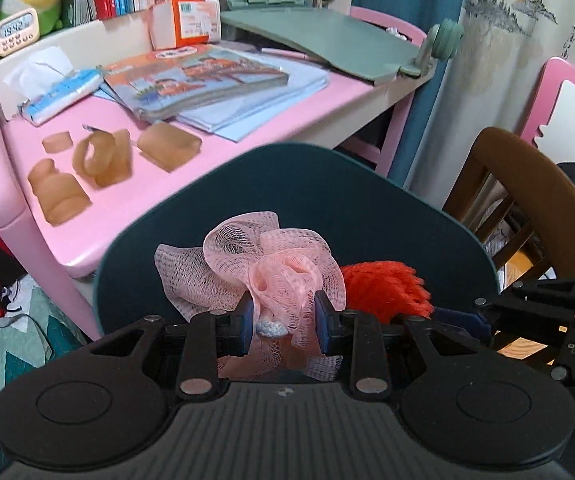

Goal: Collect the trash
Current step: 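Carry the pink puff in the left tool while the right carries the orange scrubber to the teal bin, then open both tools over the teal bin to drop the items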

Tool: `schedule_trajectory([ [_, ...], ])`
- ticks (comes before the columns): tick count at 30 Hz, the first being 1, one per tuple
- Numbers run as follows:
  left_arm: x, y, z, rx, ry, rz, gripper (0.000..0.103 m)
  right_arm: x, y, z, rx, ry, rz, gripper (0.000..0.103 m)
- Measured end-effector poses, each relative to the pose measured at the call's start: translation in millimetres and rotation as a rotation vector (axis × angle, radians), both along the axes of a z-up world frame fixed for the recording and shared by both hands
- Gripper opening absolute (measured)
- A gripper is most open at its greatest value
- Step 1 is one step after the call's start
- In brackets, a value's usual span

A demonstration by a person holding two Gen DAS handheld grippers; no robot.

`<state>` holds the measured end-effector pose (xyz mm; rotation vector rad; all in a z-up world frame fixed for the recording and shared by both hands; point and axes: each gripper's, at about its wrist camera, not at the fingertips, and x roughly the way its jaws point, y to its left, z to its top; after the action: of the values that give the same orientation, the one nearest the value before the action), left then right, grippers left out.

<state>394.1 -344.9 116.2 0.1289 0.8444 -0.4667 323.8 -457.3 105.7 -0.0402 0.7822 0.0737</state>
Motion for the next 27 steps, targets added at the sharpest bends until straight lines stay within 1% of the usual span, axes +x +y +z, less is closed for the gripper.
schedule_trajectory([
  [3,1,-2,-2,0.006,0.010,-0.006,0.031,2,-3,-3,0.011,0.011,-0.003,0.018],
  [4,1,-2,-3,0.008,0.014,-0.005,0.035,3,-4,-4,0.013,0.013,-0.003,0.022],
  [5,1,-2,-3,0.009,0.015,-0.003,0.040,3,-4,-4,0.014,0.014,-0.003,0.026],
  [7,-2,-1,-1,0.005,-0.001,0.006,0.063,2,-4,-3,0.014,0.013,-0.006,0.027],
  [8,-4,1,1,0.000,-0.015,0.012,0.066,2,-4,-3,0.015,0.015,-0.006,0.027],
  [13,-12,4,11,0.003,-0.045,0.014,0.067,-3,-4,1,0.010,0.016,-0.009,0.031],
  [17,-21,11,21,-0.007,-0.062,0.023,0.067,-14,-2,10,0.006,-0.002,-0.007,0.037],
  [27,-64,46,49,-0.027,-0.109,0.030,0.067,-53,17,38,-0.001,-0.046,0.040,0.040],
])
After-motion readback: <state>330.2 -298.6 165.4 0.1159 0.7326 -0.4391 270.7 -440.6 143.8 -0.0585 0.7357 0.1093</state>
